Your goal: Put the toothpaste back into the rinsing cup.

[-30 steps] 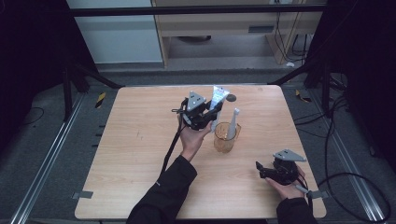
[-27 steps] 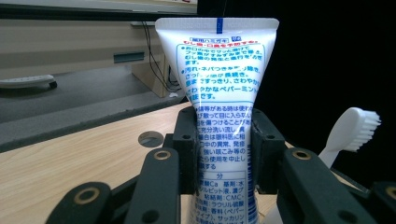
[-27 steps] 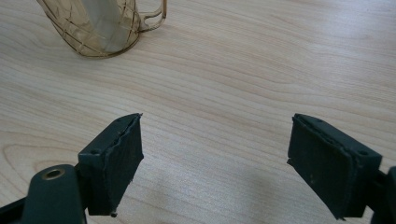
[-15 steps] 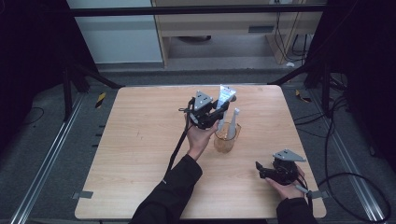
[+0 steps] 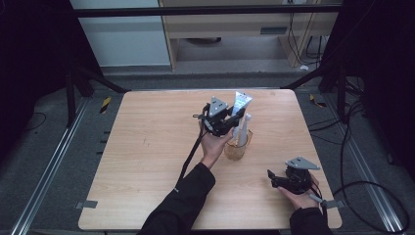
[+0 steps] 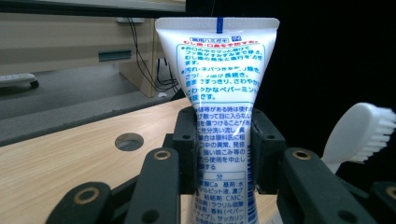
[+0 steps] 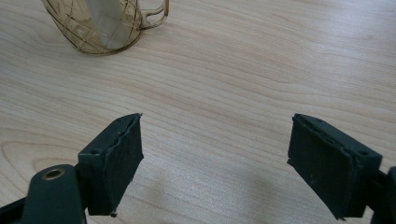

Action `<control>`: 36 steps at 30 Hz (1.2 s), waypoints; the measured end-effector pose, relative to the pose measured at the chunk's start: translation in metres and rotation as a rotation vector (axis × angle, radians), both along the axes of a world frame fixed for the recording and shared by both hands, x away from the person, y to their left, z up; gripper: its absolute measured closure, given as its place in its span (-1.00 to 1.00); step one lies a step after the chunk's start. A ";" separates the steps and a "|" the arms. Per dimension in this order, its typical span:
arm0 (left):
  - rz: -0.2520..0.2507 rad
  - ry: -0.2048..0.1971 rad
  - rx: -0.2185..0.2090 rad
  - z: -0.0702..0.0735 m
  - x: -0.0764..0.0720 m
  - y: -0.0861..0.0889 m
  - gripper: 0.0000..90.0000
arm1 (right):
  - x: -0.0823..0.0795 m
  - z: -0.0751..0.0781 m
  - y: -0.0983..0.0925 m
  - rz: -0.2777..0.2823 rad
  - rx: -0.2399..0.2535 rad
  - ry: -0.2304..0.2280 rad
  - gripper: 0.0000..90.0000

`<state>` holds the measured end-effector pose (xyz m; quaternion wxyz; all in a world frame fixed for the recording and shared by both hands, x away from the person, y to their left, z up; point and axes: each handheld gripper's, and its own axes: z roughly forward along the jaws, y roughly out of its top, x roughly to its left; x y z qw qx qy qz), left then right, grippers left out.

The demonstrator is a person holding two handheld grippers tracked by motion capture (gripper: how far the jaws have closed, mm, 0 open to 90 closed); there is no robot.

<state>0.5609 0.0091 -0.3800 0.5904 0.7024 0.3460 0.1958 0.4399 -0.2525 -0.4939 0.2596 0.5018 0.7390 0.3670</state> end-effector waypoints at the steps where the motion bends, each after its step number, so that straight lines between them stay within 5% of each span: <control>1: 0.000 0.002 0.000 -0.001 0.001 -0.001 0.50 | 0.000 0.000 0.000 0.000 0.000 0.000 -0.60; 36: -0.033 0.055 0.071 -0.031 0.006 -0.004 0.45 | 0.000 -0.002 0.001 0.012 -0.007 0.009 -0.60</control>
